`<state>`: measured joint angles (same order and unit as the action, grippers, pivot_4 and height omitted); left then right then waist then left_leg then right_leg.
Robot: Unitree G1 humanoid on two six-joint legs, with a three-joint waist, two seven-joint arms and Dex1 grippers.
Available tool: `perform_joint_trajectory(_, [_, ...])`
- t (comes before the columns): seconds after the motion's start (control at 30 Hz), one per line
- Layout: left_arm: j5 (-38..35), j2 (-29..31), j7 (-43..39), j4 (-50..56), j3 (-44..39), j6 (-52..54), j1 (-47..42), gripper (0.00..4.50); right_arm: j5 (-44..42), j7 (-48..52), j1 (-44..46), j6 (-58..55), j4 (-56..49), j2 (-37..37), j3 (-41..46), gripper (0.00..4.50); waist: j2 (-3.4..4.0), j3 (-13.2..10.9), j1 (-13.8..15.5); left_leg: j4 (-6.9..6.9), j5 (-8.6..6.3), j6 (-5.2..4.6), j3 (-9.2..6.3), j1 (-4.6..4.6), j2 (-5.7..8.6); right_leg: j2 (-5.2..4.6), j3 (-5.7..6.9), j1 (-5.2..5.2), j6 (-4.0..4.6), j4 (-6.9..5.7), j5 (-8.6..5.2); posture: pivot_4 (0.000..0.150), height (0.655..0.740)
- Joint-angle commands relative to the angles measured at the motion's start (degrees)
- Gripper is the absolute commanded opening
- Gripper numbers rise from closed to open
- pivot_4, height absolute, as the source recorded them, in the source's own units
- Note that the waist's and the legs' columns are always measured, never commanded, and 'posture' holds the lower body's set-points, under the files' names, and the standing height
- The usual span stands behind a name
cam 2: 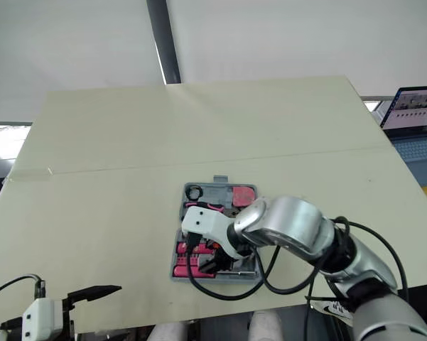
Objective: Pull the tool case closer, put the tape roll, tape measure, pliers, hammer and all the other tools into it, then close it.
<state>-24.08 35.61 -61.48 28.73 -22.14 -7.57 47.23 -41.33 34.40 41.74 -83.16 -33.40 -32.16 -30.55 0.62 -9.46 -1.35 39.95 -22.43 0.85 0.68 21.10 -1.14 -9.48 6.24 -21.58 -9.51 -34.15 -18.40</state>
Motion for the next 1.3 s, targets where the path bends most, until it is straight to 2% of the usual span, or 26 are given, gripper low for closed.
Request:
perform_joint_trajectory(0.03, [-0.3,-0.7,1.0,1.2,0.9,-0.1,-0.5,4.50,2.6,6.2,-6.2,14.1,-2.8,-5.1,1.8,1.25,-0.02,0.0,0.0,0.00,0.00,0.00,0.02,0.01,0.01,-0.01,-0.01,0.01,-0.01,0.05,0.00,0.150,0.7373])
perform_joint_trajectory(0.1, [0.1,-0.8,1.4,0.8,1.4,-0.1,-1.1,4.50,3.9,9.3,-10.9,22.2,-1.4,-5.7,2.9,0.26,-0.03,0.0,0.0,0.02,0.00,0.00,0.05,-0.01,0.01,-0.01,-0.01,0.02,-0.01,0.05,0.00,0.150,0.7373])
perform_joint_trajectory(0.13, [0.2,-0.9,1.6,0.5,1.6,-0.2,-1.6,4.50,3.8,10.5,-13.4,25.9,-0.3,-4.8,4.2,0.11,-0.03,0.0,0.0,0.01,0.00,0.00,0.05,-0.02,0.00,-0.01,-0.01,0.02,-0.01,0.06,0.00,0.150,0.7373])
perform_joint_trajectory(0.2, [0.7,-1.1,2.0,0.1,2.0,-0.4,-2.2,4.50,7.4,12.4,-16.2,32.8,1.7,-5.2,3.3,0.11,-0.05,0.0,-0.1,-0.01,0.00,0.00,0.06,-0.05,-0.01,-0.01,-0.01,0.02,-0.01,0.05,0.00,0.150,0.7373])
perform_joint_trajectory(0.53, [1.6,-2.2,4.0,1.1,2.3,-1.2,-1.1,4.50,16.5,16.3,-21.7,46.3,9.7,-2.2,0.8,0.11,-0.13,0.1,0.1,0.06,0.00,-0.01,0.07,-0.05,-0.01,-0.01,0.00,0.07,-0.01,0.06,0.00,0.150,0.7373])
perform_joint_trajectory(0.87, [1.0,-2.3,4.0,2.1,0.9,-2.2,2.0,4.50,20.3,18.7,-25.3,48.6,10.3,-1.8,-0.1,0.11,-0.14,0.1,0.5,0.07,0.00,0.00,0.06,-0.05,-0.01,-0.01,0.00,0.08,-0.01,0.06,0.00,0.150,0.7373])
perform_joint_trajectory(1.3, [1.0,-1.8,4.4,2.2,1.0,-1.8,1.5,4.50,23.1,18.2,-27.1,48.5,12.8,-0.5,0.1,0.11,-0.15,0.1,1.3,0.12,0.00,-0.01,0.08,-0.07,-0.01,-0.01,0.00,0.10,-0.01,0.05,0.00,0.150,0.7373])
